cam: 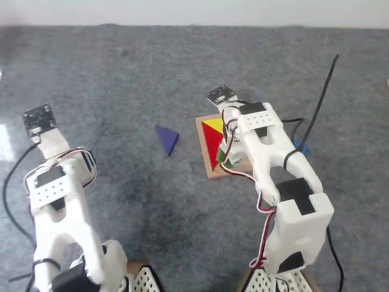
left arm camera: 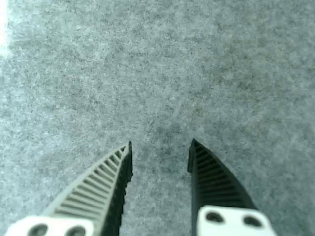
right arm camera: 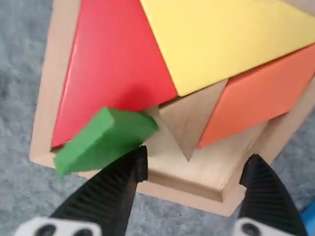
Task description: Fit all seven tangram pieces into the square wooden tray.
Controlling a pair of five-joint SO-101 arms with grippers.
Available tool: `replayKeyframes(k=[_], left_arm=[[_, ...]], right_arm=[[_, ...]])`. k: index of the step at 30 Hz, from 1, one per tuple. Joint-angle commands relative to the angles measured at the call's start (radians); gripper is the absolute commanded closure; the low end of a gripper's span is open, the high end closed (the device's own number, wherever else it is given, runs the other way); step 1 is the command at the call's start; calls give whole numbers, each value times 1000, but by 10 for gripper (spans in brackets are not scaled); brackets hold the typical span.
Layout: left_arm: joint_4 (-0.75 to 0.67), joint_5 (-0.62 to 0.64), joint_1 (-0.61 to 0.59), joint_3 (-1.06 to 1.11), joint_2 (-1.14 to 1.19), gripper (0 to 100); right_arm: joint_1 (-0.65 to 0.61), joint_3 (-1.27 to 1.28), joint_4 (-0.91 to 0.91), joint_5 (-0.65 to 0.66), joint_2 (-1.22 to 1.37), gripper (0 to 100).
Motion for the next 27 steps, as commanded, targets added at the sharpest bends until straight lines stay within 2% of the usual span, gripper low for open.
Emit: replayKeyframes(k=[1, 14, 18, 22, 27], left_arm=[[6, -9, 2, -22, -38, 816], [6, -9, 2, -22, -38, 816], [6, -9, 0, -22, -38, 816], [6, -9, 0, -22, -38, 816], [6, -9, 0, -22, -38, 816]], right_arm=[[-1, -26, -15, 3, -70, 684], [-18, -351, 189, -32, -74, 684], [-73, -301, 165, -110, -64, 684], [-139, -195, 79, -114, -73, 684], [-183, -144, 59, -120, -64, 684]])
